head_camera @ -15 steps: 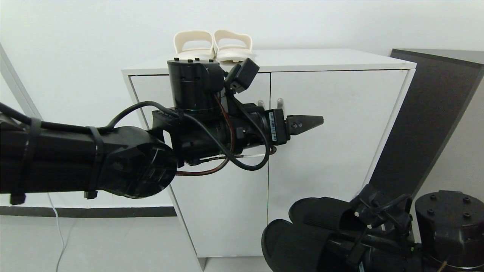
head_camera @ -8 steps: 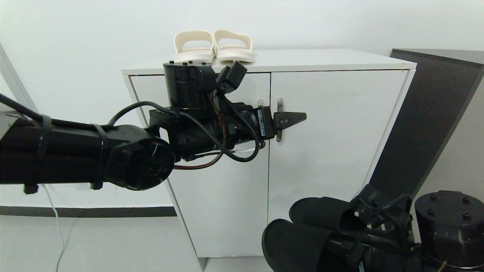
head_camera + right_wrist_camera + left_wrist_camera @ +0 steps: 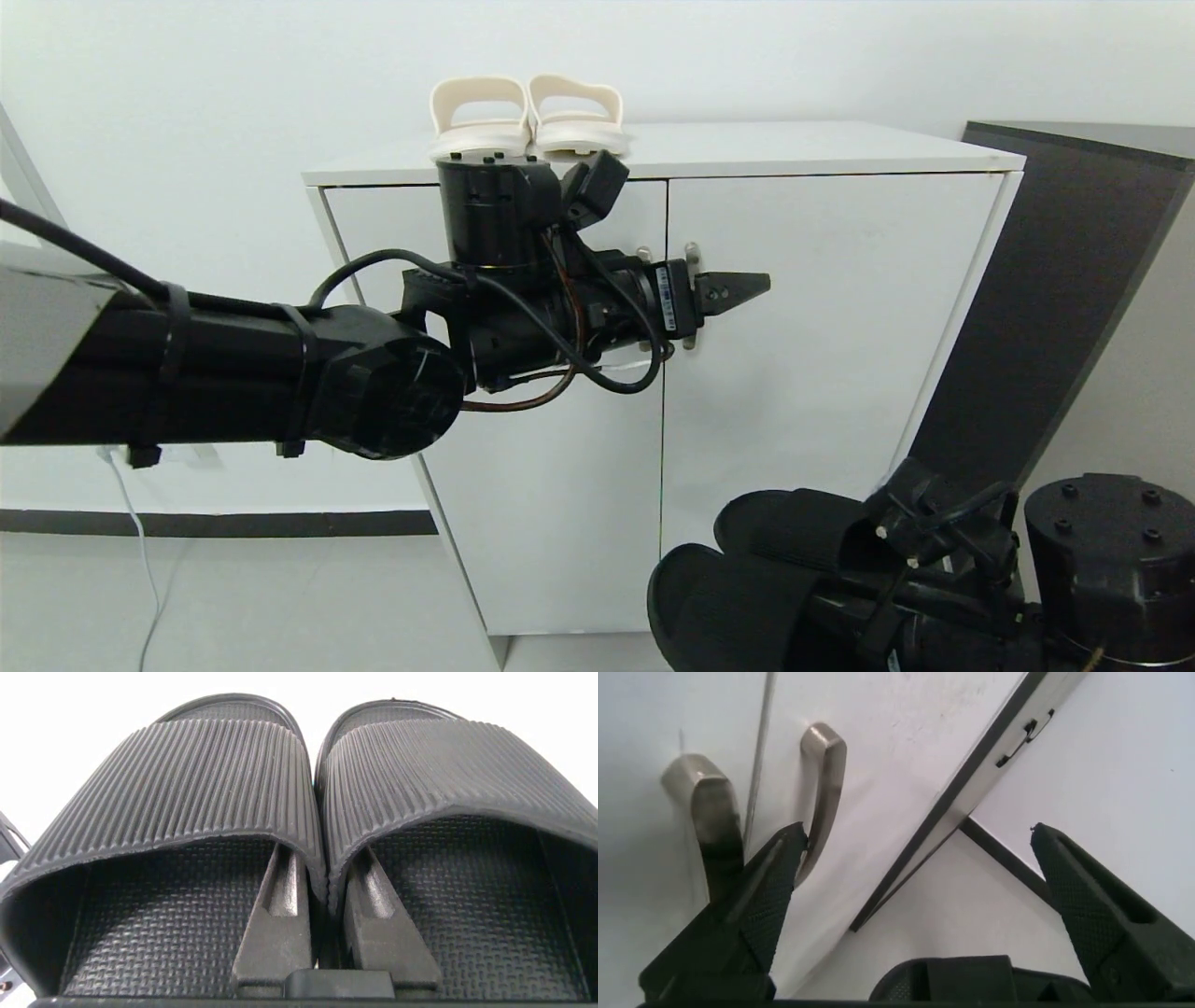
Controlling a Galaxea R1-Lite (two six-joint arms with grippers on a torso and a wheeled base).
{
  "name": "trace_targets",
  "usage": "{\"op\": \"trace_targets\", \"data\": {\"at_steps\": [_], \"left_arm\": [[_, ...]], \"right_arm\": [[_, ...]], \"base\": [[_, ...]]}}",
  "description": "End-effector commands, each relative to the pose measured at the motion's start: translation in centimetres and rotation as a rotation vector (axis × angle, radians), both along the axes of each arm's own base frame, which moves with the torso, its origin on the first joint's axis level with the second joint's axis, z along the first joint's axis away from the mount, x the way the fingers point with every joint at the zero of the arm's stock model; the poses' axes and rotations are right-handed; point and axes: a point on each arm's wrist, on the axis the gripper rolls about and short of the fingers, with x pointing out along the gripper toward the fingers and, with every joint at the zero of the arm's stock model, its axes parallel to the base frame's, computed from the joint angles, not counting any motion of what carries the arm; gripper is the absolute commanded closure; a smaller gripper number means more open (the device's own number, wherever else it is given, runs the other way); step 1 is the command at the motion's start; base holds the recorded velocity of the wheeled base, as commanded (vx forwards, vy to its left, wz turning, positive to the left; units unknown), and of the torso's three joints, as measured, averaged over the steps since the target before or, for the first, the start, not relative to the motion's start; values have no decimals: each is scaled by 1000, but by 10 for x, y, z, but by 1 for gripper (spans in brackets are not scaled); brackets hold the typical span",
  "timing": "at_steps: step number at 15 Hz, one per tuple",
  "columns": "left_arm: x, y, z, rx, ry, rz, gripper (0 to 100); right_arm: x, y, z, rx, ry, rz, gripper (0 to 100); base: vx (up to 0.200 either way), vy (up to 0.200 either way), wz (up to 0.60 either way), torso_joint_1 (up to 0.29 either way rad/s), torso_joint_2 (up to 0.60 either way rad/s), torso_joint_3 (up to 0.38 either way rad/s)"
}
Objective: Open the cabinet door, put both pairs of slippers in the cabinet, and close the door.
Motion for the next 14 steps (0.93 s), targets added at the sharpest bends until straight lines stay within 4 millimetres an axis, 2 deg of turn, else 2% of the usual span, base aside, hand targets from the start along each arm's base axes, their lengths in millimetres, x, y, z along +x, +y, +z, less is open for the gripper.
{"op": "trace_targets", "data": {"at_steps": [1,3,4,14], "left_arm": [[3,-2,-6,8,12,3,0],[6,-4,-10,14,20,3,0],[6,-5,-11,16,23,3,100],[6,-5,-17,28,40,0,100]], "right_arm": [[0,-1,0,0,-1,0,100],[-1,0,1,2,-3,0,100],[0,-1,0,1,0,-1,100],[-10,-8,-4,28,17,76,100]], "base": [[0,0,0,0,0,0],[0,0,0,0,0,0],[0,0,0,0,0,0],[0,0,0,0,0,0]]}}
